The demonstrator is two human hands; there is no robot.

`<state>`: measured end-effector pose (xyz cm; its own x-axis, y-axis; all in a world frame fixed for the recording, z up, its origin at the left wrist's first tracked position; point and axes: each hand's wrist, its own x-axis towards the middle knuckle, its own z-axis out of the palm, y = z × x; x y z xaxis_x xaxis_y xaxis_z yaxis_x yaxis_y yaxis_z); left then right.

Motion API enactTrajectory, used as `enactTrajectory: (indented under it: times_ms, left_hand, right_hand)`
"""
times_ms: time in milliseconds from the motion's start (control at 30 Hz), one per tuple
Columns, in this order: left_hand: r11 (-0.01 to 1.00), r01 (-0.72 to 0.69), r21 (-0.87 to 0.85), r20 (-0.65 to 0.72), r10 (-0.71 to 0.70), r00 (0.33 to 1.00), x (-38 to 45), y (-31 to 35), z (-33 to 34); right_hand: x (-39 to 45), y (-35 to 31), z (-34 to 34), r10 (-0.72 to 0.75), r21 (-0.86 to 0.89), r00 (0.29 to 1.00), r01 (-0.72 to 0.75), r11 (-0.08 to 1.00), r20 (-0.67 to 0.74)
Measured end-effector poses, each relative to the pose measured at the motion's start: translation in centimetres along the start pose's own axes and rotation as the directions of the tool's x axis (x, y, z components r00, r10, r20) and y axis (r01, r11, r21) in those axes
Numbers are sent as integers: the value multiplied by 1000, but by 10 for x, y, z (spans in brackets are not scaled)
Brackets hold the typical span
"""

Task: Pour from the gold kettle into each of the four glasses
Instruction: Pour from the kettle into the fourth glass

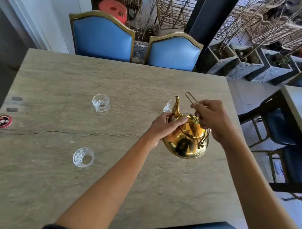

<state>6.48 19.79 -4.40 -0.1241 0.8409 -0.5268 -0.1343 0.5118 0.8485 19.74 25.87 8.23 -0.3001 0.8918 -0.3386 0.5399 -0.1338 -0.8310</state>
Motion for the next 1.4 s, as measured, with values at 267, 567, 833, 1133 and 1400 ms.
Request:
enactTrajectory:
  times_ms: [267,567,833,1133,1400]
  left_hand:
    - [990,40,-138,-13,-42,999,37,18,75]
    - [972,121,-202,-7,-125,992,86,7,108]
    - [962,176,-208,-17,-184,983,113,-7,107]
    - [942,234,-240,61,-226,972,120,-12,108]
    - [927,263,-266,73,-252,965,123,-13,106]
  right_hand:
    - [37,0,-60,-68,-247,997,58,967,-33]
    - [98,31,-80,-48,-375,998,59,925,40]
    - [137,52,-70,-54,-439,991,104,892,126]
    - [159,49,-61,-65,-552,986,140,822,154]
    - [167,45,-55,-47,-606,985,140,783,166]
